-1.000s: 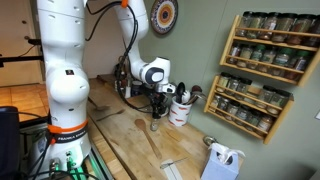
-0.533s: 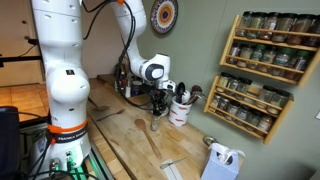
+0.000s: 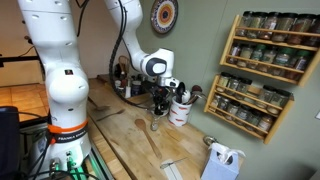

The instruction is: Take the lid off the spice bottle and put it on the table

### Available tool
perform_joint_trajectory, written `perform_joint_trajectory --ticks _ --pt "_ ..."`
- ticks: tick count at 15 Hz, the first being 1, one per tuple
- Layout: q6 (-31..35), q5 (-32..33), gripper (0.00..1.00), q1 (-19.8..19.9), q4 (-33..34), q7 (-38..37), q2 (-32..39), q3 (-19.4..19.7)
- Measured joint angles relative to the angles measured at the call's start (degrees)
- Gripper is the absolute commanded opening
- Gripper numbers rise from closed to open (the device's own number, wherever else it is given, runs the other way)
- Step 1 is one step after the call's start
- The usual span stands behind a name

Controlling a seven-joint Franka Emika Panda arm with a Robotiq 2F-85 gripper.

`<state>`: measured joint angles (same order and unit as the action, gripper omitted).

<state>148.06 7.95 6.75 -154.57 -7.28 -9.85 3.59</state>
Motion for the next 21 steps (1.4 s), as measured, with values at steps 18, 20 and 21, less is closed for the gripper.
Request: perform_joint_trajectory --ticks 18,20,21 --pt "13.75 -14.26 0.31 6.39 3.56 4.21 15.46 9.19" --pt "14.44 -16.29 0.31 6.57 5.42 4.89 18.50 9.07" --pt "14.47 -17.01 0.31 6.74 6.30 5.28 19.81 8.92"
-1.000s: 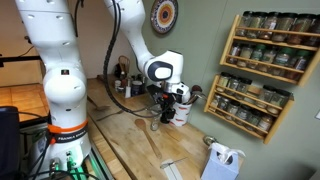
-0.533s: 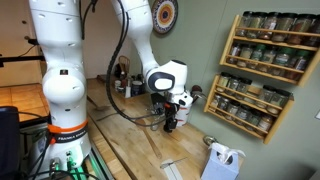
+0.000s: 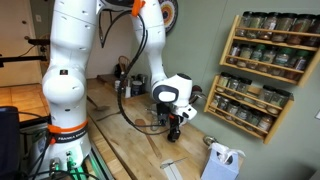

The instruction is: Take the lid off the spice bottle and put it on the table

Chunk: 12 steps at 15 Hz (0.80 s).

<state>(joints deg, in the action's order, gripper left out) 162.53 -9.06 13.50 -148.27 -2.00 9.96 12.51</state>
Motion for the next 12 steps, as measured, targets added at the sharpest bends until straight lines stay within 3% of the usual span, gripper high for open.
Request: perform_joint_trajectory --ticks 12 --pt "0.69 -2.12 0.31 3.44 7.40 1.11 11.26 -2.57"
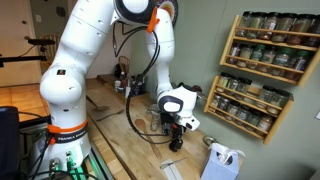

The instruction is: Take the lid off the spice bottle and put it on the table

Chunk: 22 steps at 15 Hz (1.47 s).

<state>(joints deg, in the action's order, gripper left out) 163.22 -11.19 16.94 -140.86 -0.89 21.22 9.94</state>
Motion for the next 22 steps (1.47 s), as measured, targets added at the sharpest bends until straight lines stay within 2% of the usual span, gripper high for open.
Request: perform_joint_trajectory --ticks 1,2,3,6,10,13,17,22 --pt "0.09 0.00 0.31 0.16 0.33 0.00 0.45 -0.14" --pt "0.20 0.00 0.61 0.24 0.68 0.00 0.85 -0.20" --pt "0.28 0.00 0.79 0.25 0.98 0.00 1.17 -0.21" --pt "0.44 0.01 0.99 0.26 1.57 0.00 1.56 -0.42" --pt "0.28 0.54 1.00 0.21 1.37 1.22 0.82 -0.57" --pt "-2.54 0.69 1.00 0.25 -0.42 5.82 -3.04 -1.12" --pt "-9.74 1.39 1.00 -0.08 -5.25 11.75 -13.09 -1.72" --pt "-21.67 6.06 1.00 -2.12 -10.26 12.29 -27.15 -1.53"
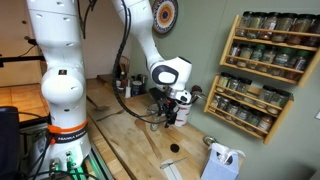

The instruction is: Take the lid off the spice bottle and put it on the table

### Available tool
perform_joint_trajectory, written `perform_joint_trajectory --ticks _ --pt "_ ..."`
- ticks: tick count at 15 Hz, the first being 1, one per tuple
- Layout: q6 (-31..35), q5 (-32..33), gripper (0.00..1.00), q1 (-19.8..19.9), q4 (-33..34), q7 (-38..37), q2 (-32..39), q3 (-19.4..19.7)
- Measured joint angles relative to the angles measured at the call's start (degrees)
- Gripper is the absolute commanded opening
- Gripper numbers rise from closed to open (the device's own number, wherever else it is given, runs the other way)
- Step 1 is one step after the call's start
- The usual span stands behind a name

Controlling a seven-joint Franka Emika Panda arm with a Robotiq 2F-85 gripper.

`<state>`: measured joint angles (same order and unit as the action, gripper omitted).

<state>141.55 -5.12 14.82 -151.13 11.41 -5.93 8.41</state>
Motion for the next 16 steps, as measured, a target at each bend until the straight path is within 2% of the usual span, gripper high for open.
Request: perform_joint_trajectory --ticks 6,10,13,16 --pt "-16.08 6.24 1.00 -3.32 -1.85 -5.38 -14.66 -2.76" --pt "-24.91 6.72 1.00 -6.10 -1.85 -7.46 -22.38 -5.50" --pt "-29.85 6.67 1.00 -8.83 -1.90 -6.19 -27.04 -5.86" --pt "-31.31 6.65 1.00 -10.08 -2.29 -5.09 -29.49 -5.84"
